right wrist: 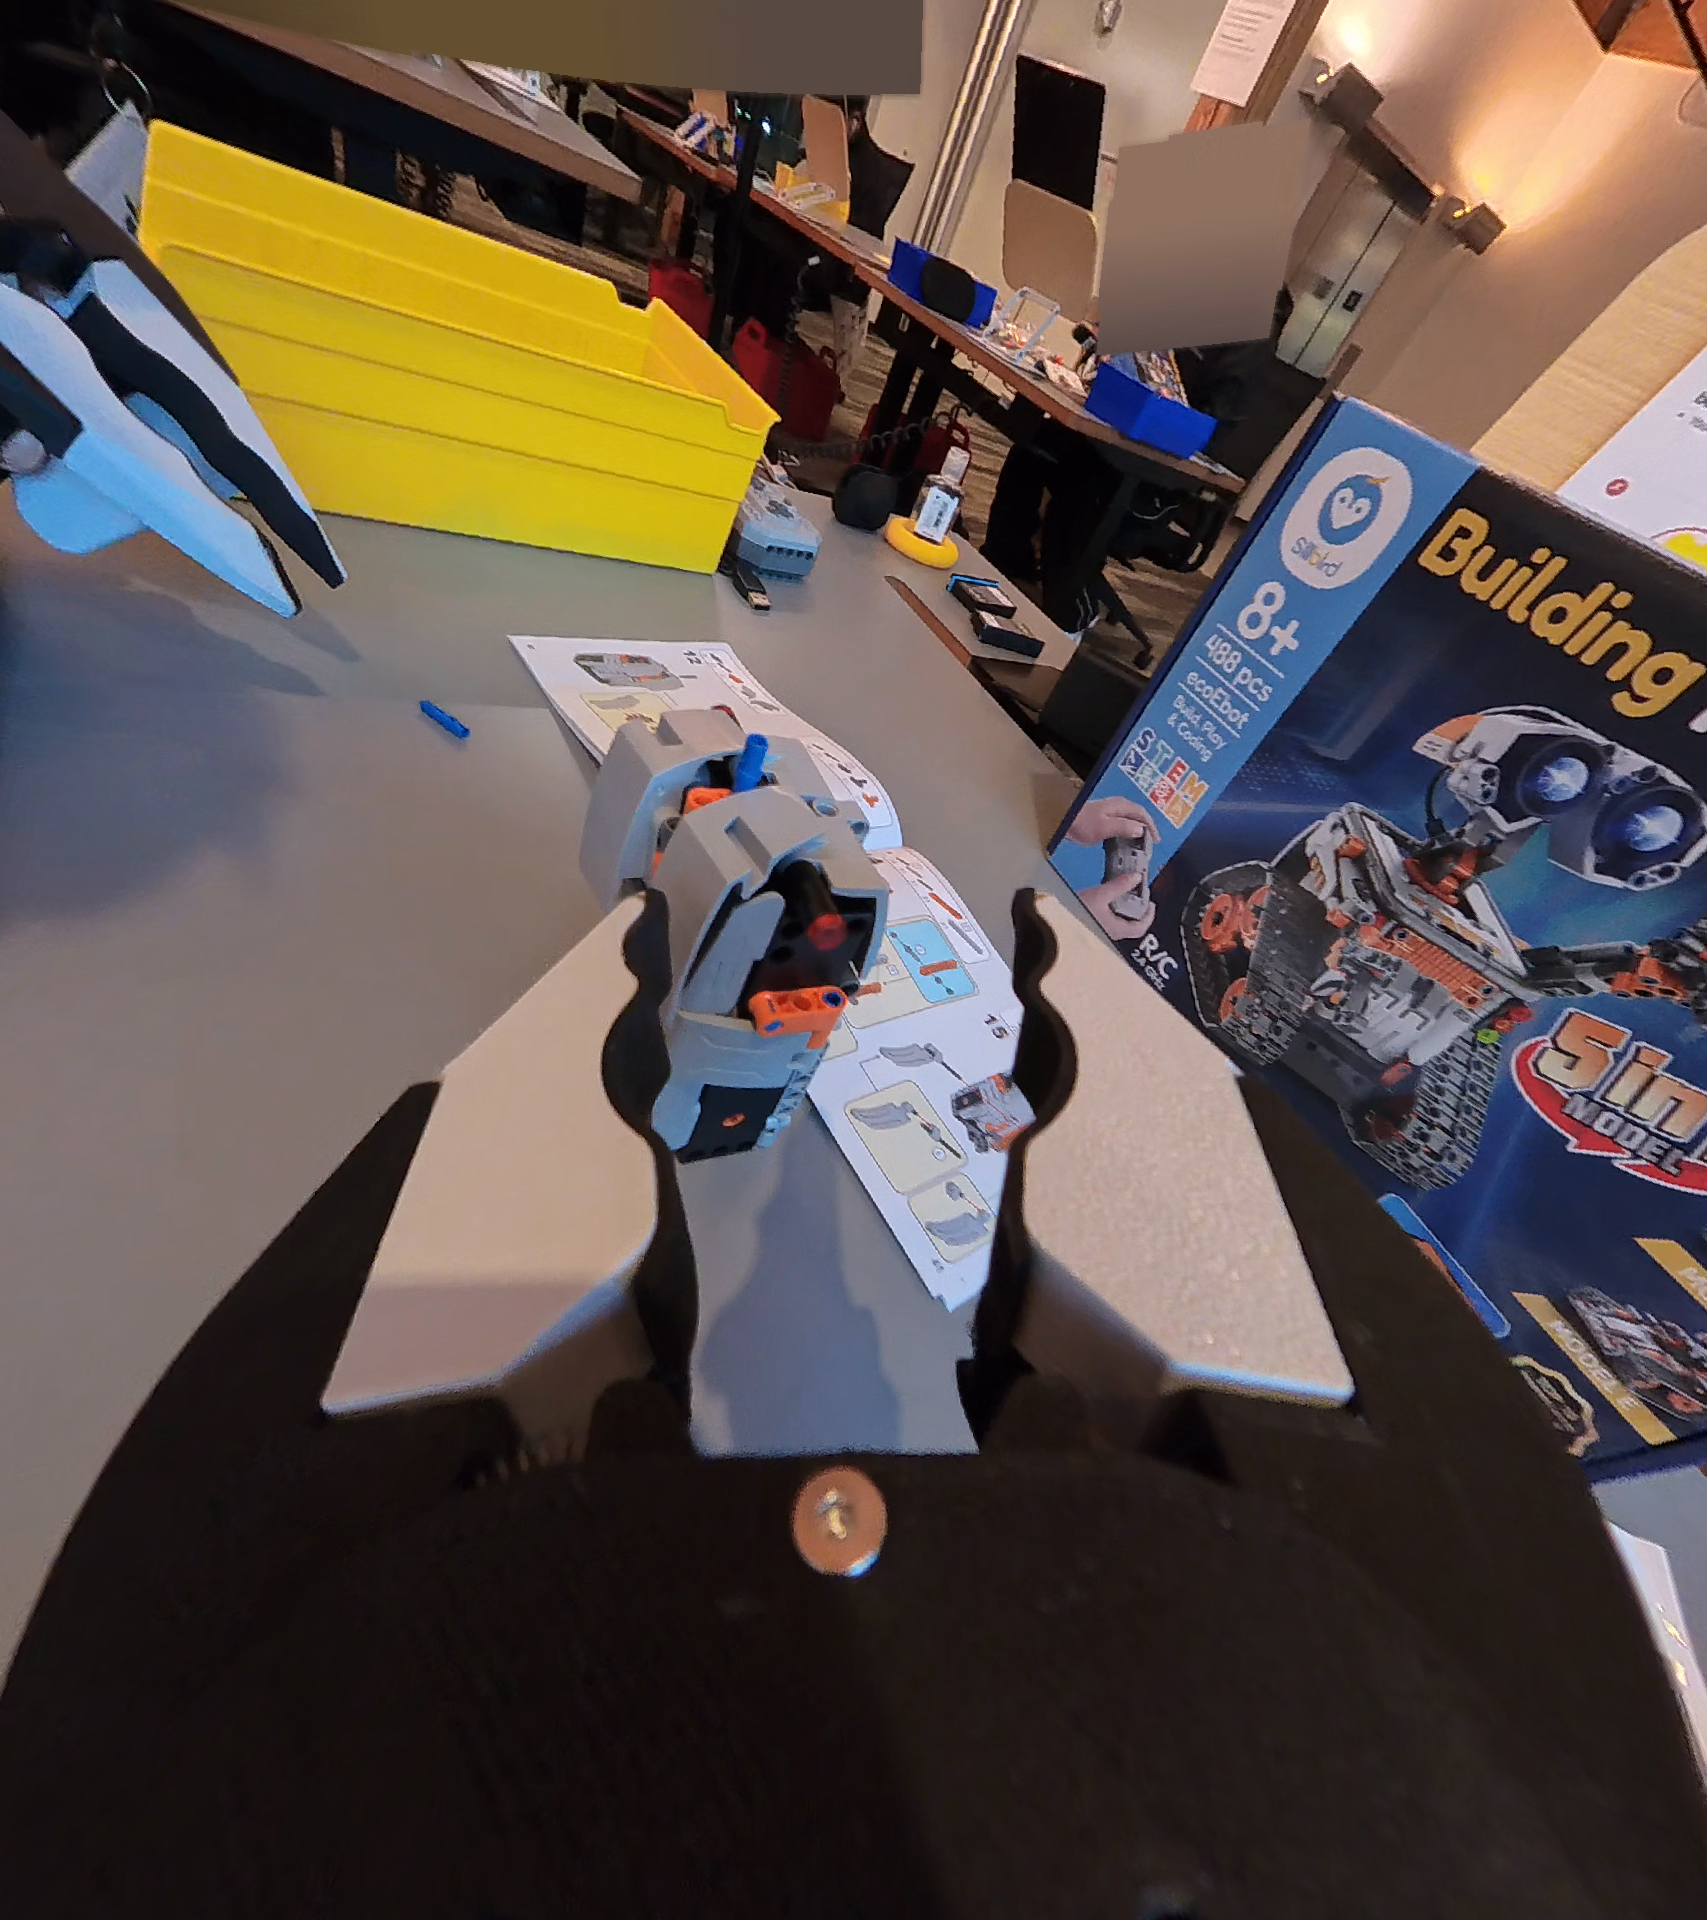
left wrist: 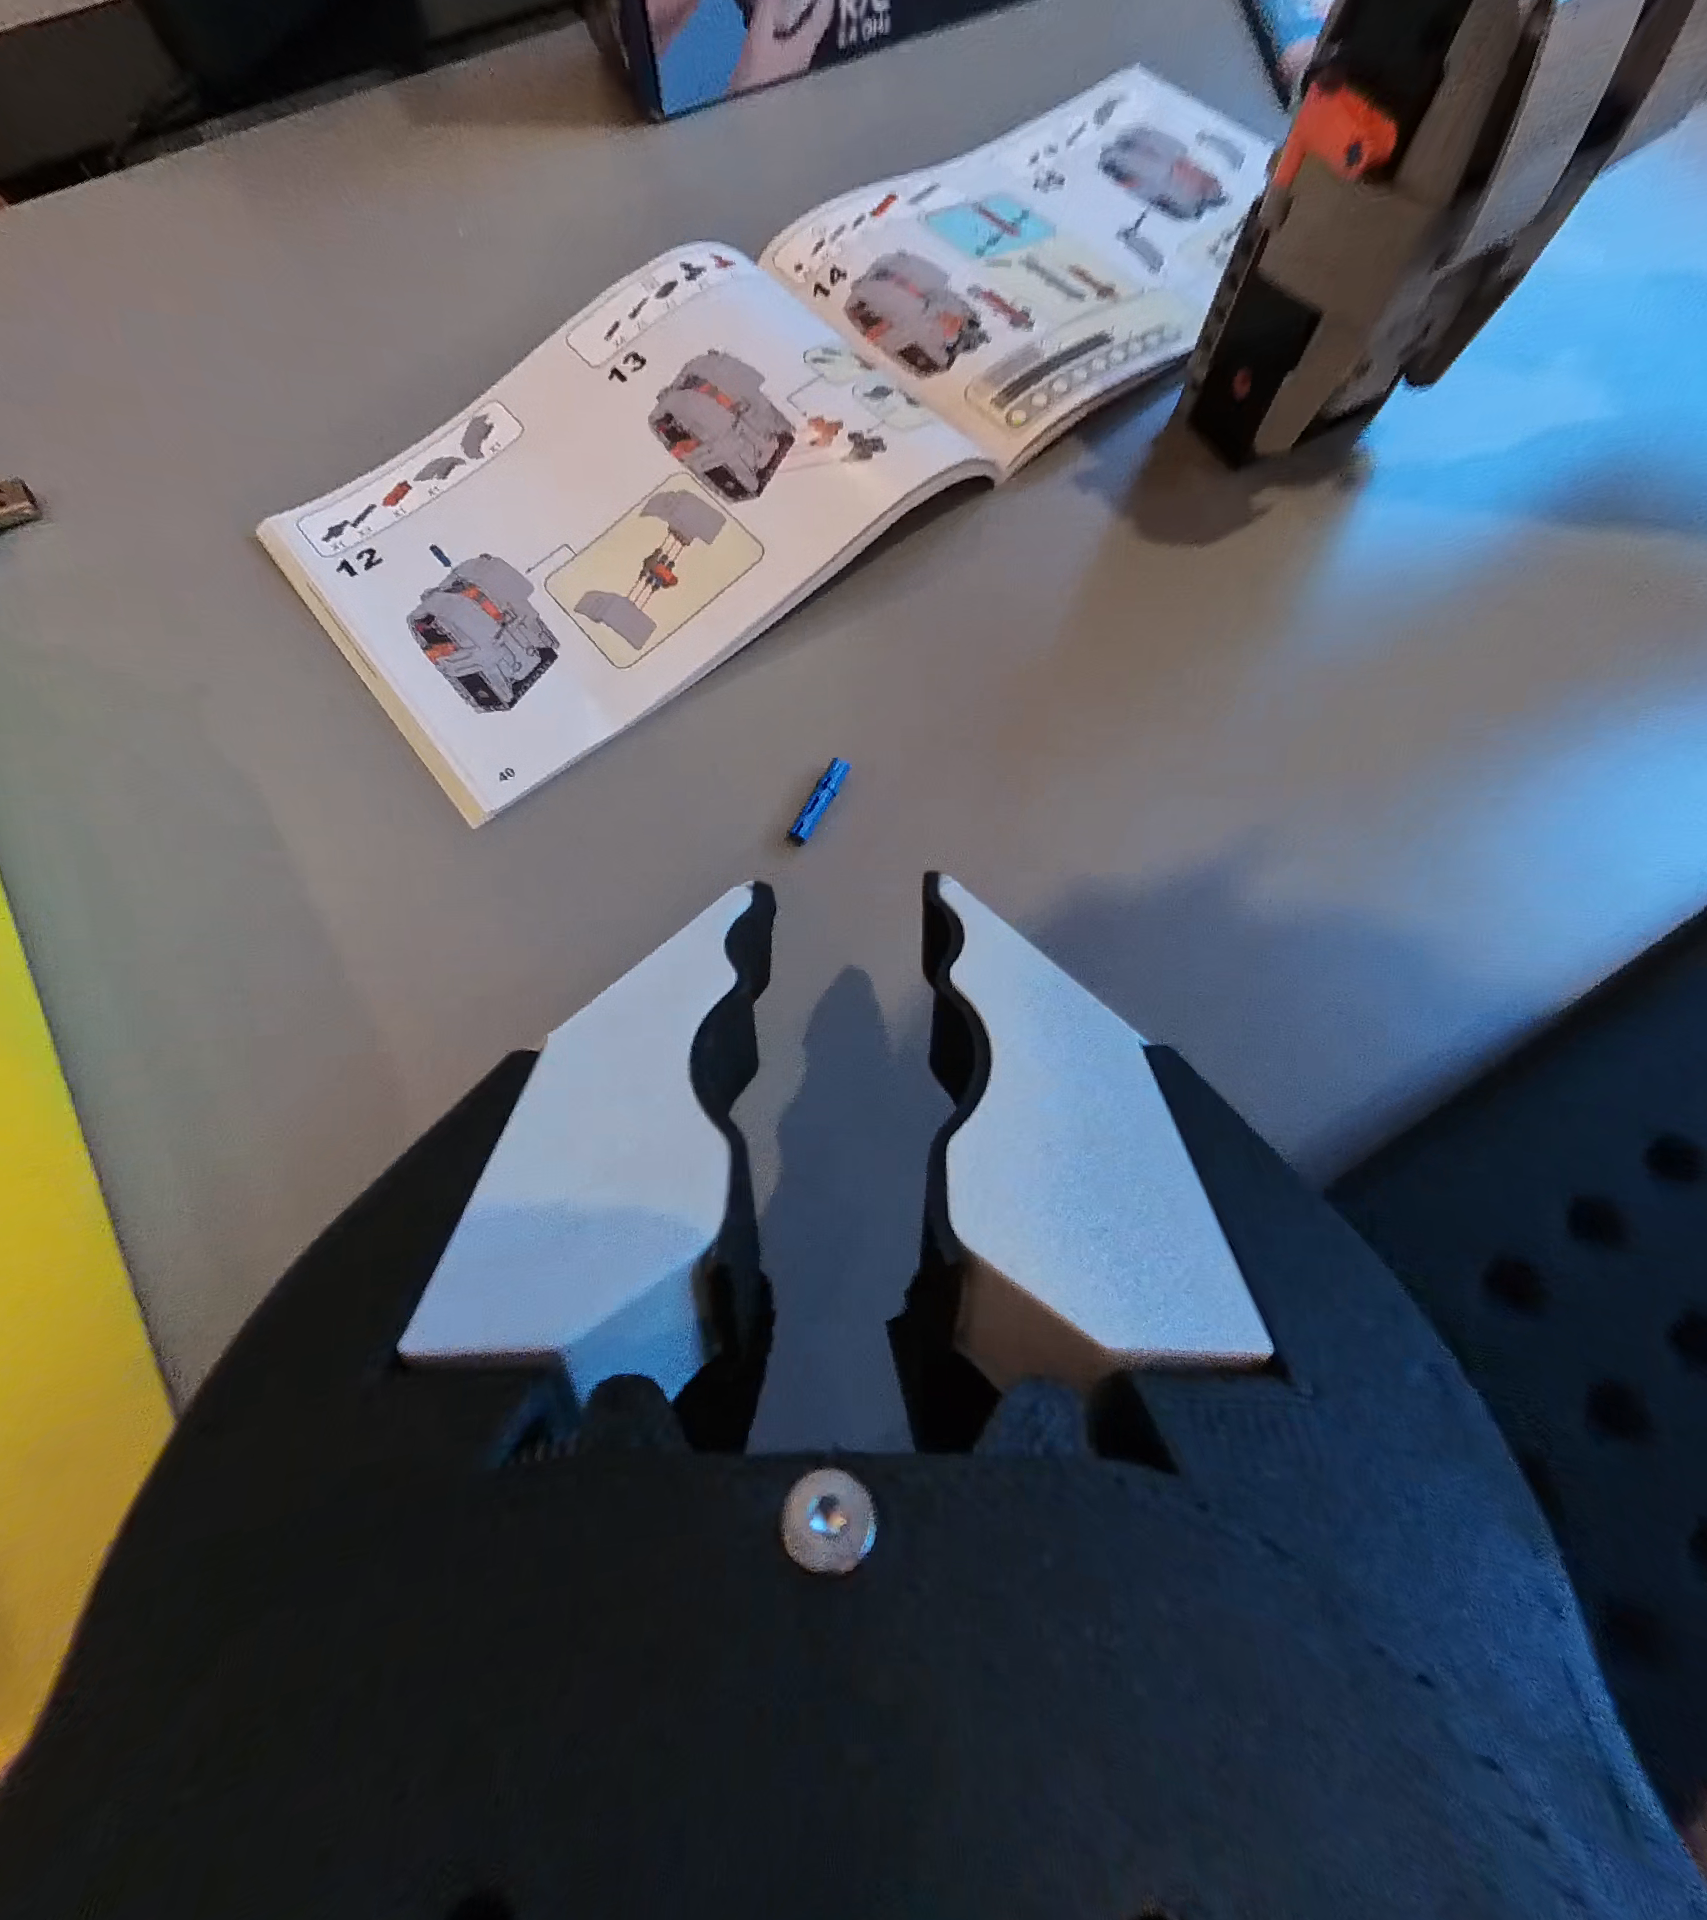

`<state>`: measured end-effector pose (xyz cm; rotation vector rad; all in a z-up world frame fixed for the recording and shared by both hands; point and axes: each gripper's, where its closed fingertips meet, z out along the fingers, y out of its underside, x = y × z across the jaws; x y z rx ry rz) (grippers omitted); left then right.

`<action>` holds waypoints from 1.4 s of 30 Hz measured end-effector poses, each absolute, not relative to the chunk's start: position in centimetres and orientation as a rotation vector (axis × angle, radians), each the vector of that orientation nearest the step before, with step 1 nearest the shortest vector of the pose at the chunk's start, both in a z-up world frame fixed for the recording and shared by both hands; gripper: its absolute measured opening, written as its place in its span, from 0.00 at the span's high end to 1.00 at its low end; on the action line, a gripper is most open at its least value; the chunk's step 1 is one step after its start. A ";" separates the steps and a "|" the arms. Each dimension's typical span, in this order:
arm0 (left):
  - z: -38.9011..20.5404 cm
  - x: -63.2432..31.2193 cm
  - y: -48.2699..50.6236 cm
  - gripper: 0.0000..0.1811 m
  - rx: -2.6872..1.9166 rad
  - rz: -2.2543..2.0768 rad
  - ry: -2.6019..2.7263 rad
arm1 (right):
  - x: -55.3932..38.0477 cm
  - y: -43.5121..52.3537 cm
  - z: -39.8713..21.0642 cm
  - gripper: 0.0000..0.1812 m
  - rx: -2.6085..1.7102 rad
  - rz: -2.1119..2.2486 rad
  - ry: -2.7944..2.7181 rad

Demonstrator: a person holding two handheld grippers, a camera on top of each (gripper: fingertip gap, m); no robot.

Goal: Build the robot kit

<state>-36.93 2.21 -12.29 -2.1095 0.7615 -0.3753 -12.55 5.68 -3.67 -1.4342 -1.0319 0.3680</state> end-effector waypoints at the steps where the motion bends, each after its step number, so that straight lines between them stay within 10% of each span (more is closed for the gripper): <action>1: -12.6 -37.0 2.5 0.86 -2.111 -0.342 0.793 | -12.4 5.8 -3.7 0.64 -1.437 0.363 -1.030; 31: -5.7 -20.6 2.7 0.91 -1.718 -0.986 0.987 | -12.7 3.0 -3.8 0.87 -1.458 0.550 -0.830; 42: -9.4 -33.7 3.6 0.90 -2.003 -0.475 0.829 | -13.2 2.6 -5.0 0.88 -1.470 0.444 -0.915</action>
